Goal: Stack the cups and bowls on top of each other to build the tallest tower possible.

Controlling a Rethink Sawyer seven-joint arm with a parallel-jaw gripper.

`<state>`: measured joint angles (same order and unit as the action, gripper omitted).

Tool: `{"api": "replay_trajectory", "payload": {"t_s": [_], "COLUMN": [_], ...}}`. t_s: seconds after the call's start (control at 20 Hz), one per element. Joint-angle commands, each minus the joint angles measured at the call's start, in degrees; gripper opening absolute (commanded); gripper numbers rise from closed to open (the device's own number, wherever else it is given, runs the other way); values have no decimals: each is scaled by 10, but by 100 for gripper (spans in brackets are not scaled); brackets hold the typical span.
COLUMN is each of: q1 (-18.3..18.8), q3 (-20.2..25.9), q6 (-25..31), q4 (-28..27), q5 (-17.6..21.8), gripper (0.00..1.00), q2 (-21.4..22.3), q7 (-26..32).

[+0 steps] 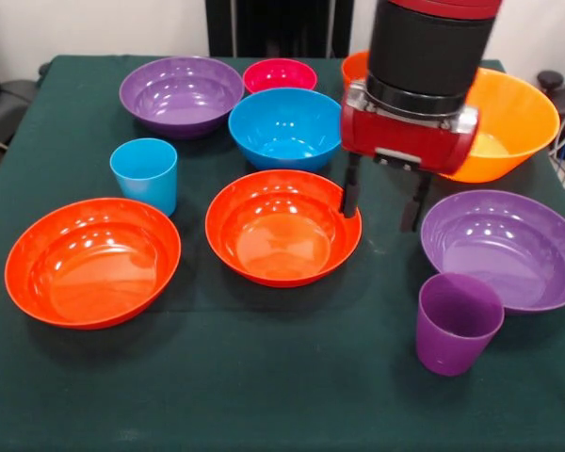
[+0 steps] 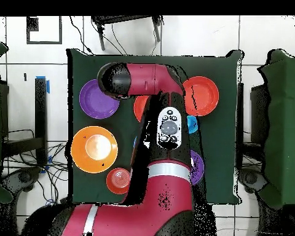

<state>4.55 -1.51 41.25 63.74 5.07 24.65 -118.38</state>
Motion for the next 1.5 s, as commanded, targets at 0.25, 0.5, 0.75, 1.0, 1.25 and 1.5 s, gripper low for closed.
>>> {"api": "replay_trajectory", "payload": {"t_s": [0.25, 0.5, 0.75, 1.0, 1.25, 1.5], "q1": [-49, -59, -54, -46, -43, -41], "q3": [-20, -36, -34, -33, -38, -38], "q6": [76, 59, 60, 68, 76, 66], "q4": [-104, -122, -135, -140, -163, -148], "q5": [-50, -70, -89, -100, -99, -92], "gripper": [100, 100, 100, 100, 100, 100], "q2": [-66, -82, -90, -91, -103, -101], "q7": [-152, -160, -140, -113, -94, -70]}}
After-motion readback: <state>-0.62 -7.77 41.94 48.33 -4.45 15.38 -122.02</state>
